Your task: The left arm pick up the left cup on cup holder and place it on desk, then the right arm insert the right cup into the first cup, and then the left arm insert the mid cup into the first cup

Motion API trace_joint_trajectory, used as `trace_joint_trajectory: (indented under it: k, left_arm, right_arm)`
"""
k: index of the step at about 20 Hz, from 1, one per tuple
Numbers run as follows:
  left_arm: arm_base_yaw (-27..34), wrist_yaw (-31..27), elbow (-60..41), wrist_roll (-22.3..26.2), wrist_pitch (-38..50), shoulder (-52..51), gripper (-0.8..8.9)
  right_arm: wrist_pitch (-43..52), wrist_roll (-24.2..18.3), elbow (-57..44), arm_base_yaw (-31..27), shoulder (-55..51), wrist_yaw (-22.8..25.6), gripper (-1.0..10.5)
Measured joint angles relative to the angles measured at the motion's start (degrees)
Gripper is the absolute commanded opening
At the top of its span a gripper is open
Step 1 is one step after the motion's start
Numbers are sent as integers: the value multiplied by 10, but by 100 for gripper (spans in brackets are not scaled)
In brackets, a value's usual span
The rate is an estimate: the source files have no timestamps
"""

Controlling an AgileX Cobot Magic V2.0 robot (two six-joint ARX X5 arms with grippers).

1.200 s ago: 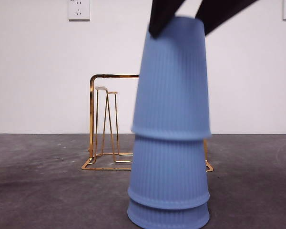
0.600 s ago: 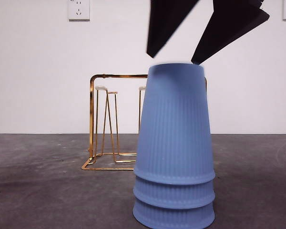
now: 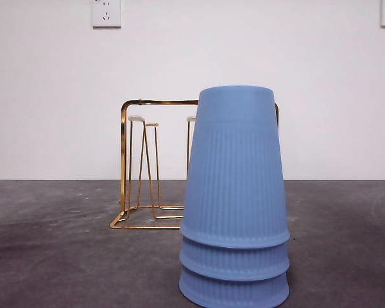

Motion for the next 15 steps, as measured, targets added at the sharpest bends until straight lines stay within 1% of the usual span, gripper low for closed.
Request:
trace_joint_trajectory:
  k: [5, 8, 9, 10, 11, 12, 13, 14, 15]
  left_arm:
    - [0, 0, 0, -5, 0, 0, 531]
    - [0, 0, 0, -18, 0, 0, 527]
    - [0, 0, 0, -21, 0, 0, 501]
    - [0, 0, 0, -21, 0, 0, 411]
    - [0, 0, 0, -21, 0, 0, 244]
    - [0, 0, 0, -22, 0, 0, 31]
    - [0, 0, 0, -22, 0, 0, 25]
    - [0, 0, 0, -23, 0, 0, 11]
    - [0, -3, 0, -23, 0, 0, 11]
  right_arm:
    - [-85, 26, 0, 0, -93, 0, 556]
    - [-100, 38, 0, 0, -139, 0, 542]
    - [-104, 40, 0, 0, -153, 0, 540]
    - [-112, 45, 0, 0, -166, 0, 517]
    - [-119, 52, 0, 0, -178, -2, 447]
    - [-122, 54, 0, 0, -184, -4, 282]
    - [-126, 57, 0, 0, -188, -7, 45]
    - [-129, 57, 0, 0, -188, -14, 15]
    - [-133, 55, 0, 0, -188, -14, 20]
